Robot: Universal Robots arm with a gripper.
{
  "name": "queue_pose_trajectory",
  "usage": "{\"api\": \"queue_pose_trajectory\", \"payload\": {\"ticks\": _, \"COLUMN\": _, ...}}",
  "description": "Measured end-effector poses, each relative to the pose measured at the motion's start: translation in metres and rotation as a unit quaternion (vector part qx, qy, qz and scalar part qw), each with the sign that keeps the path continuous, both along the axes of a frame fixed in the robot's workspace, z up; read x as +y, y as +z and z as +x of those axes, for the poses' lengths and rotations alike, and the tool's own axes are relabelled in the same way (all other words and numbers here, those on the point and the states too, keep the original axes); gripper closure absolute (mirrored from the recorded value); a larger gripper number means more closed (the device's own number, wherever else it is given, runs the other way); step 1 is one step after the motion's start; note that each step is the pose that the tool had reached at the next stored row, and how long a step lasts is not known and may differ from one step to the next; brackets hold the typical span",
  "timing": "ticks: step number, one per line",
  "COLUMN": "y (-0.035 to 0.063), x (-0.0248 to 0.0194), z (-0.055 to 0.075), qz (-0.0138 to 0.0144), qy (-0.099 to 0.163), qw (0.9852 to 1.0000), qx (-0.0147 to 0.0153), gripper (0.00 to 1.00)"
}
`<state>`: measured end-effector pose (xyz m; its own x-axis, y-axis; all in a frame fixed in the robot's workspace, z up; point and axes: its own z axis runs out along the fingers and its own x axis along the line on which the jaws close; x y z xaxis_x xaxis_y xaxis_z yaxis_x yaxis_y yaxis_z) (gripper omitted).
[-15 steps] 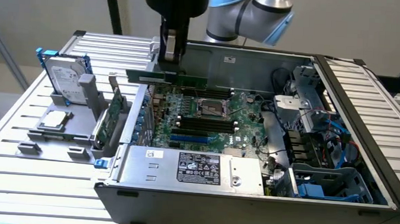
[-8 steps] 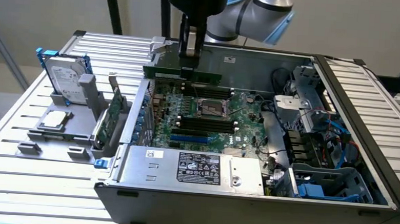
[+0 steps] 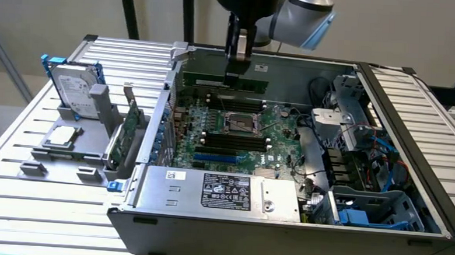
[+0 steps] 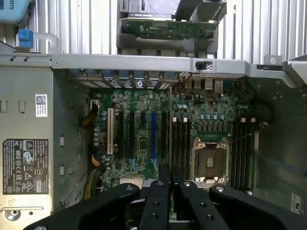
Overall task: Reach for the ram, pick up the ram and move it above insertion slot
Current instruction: 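Pick up the ram and move it above insertion slot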
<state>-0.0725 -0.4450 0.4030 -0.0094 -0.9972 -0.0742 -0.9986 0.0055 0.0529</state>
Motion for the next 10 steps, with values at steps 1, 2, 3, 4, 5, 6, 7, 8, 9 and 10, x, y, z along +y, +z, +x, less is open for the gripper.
{"api": "queue_pose_trajectory", "payload": {"ticks": 1, "y": -0.0012, "x": 0.001, "z": 0.003, "qz": -0.0001, "qy": 0.0, "qw": 1.0, "qx": 0.0, "gripper": 0.87}}
{"api": "queue_pose_trajectory", "payload": {"ticks": 2, "y": -0.0025, "x": 0.0021, "z": 0.005, "qz": -0.0001, "qy": 0.0, "qw": 1.0, "qx": -0.0001, "gripper": 0.87}}
{"api": "queue_pose_trajectory", "payload": {"ticks": 3, "y": -0.0038, "x": 0.003, "z": 0.008, "qz": -0.0002, "qy": 0.0, "qw": 1.0, "qx": -0.0001, "gripper": 0.87}}
{"api": "queue_pose_trajectory", "payload": {"ticks": 4, "y": -0.0052, "x": 0.004, "z": 0.01, "qz": -0.0002, "qy": 0.0, "qw": 1.0, "qx": -0.0002, "gripper": 0.87}}
{"api": "queue_pose_trajectory", "payload": {"ticks": 5, "y": -0.0065, "x": 0.0048, "z": 0.012, "qz": -0.0003, "qy": 0.0, "qw": 1.0, "qx": -0.0003, "gripper": 0.87}}
{"api": "queue_pose_trajectory", "payload": {"ticks": 6, "y": -0.0078, "x": 0.0057, "z": 0.014, "qz": -0.0003, "qy": 0.0, "qw": 1.0, "qx": -0.0004, "gripper": 0.87}}
{"api": "queue_pose_trajectory", "payload": {"ticks": 7, "y": -0.009, "x": 0.0065, "z": 0.017, "qz": -0.0003, "qy": 0.0, "qw": 1.0, "qx": -0.0005, "gripper": 0.87}}
{"api": "queue_pose_trajectory", "payload": {"ticks": 8, "y": -0.0103, "x": 0.0071, "z": 0.019, "qz": -0.0003, "qy": 0.0, "qw": 1.0, "qx": -0.0006, "gripper": 0.87}}
{"api": "queue_pose_trajectory", "payload": {"ticks": 9, "y": -0.0115, "x": 0.0076, "z": 0.022, "qz": -0.0003, "qy": 0.0, "qw": 1.0, "qx": -0.0006, "gripper": 0.87}}
{"api": "queue_pose_trajectory", "payload": {"ticks": 10, "y": -0.0127, "x": 0.0078, "z": 0.024, "qz": -0.0002, "qy": 0.0, "qw": 1.0, "qx": -0.0007, "gripper": 0.87}}
